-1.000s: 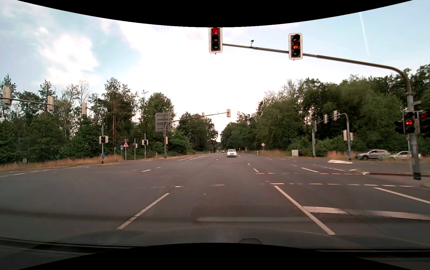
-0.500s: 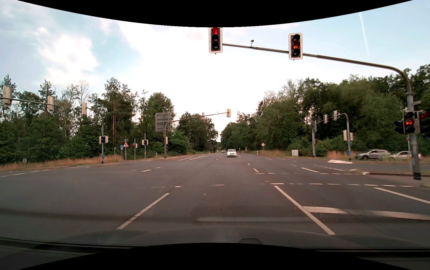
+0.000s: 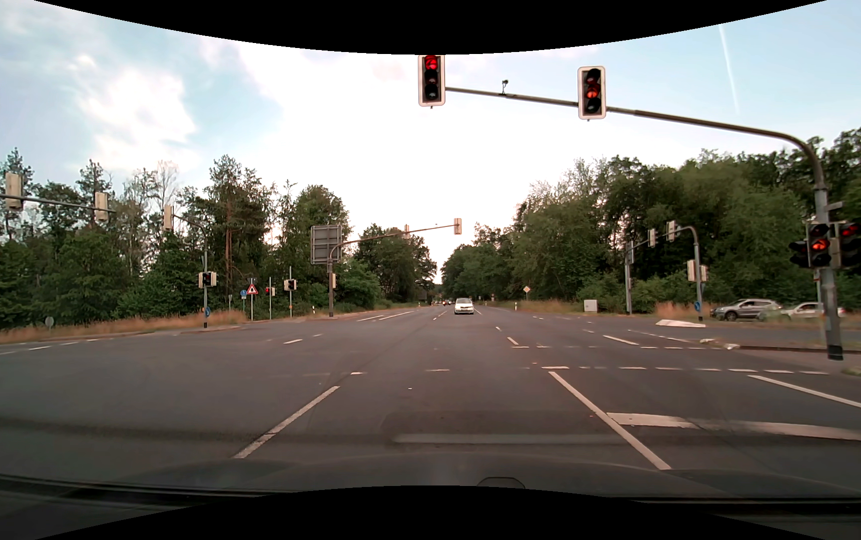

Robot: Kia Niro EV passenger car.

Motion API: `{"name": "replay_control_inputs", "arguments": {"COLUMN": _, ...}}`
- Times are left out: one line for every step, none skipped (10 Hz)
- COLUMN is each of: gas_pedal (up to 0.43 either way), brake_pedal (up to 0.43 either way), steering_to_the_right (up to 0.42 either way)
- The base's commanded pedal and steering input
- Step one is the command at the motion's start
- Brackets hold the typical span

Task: Follow the waypoints while adhering to traffic rules and regulations

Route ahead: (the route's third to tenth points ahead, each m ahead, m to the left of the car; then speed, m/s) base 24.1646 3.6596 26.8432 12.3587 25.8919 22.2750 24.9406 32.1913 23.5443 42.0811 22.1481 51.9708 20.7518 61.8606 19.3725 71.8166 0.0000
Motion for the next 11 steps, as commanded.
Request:
{"name": "replay_control_inputs", "arguments": {"gas_pedal": 0.000, "brake_pedal": 0.250, "steering_to_the_right": -0.025}}
{"name": "replay_control_inputs", "arguments": {"gas_pedal": 0.000, "brake_pedal": 0.256, "steering_to_the_right": -0.025}}
{"name": "replay_control_inputs", "arguments": {"gas_pedal": 0.000, "brake_pedal": 0.256, "steering_to_the_right": -0.025}}
{"name": "replay_control_inputs", "arguments": {"gas_pedal": 0.000, "brake_pedal": 0.256, "steering_to_the_right": -0.025}}
{"name": "replay_control_inputs", "arguments": {"gas_pedal": 0.000, "brake_pedal": 0.256, "steering_to_the_right": -0.025}}
{"name": "replay_control_inputs", "arguments": {"gas_pedal": 0.000, "brake_pedal": 0.256, "steering_to_the_right": -0.025}}
{"name": "replay_control_inputs", "arguments": {"gas_pedal": 0.000, "brake_pedal": 0.256, "steering_to_the_right": -0.025}}
{"name": "replay_control_inputs", "arguments": {"gas_pedal": 0.000, "brake_pedal": 0.256, "steering_to_the_right": -0.025}}
{"name": "replay_control_inputs", "arguments": {"gas_pedal": 0.000, "brake_pedal": 0.256, "steering_to_the_right": -0.025}}
{"name": "replay_control_inputs", "arguments": {"gas_pedal": 0.000, "brake_pedal": 0.256, "steering_to_the_right": -0.025}}
{"name": "replay_control_inputs", "arguments": {"gas_pedal": 0.000, "brake_pedal": 0.256, "steering_to_the_right": -0.025}}
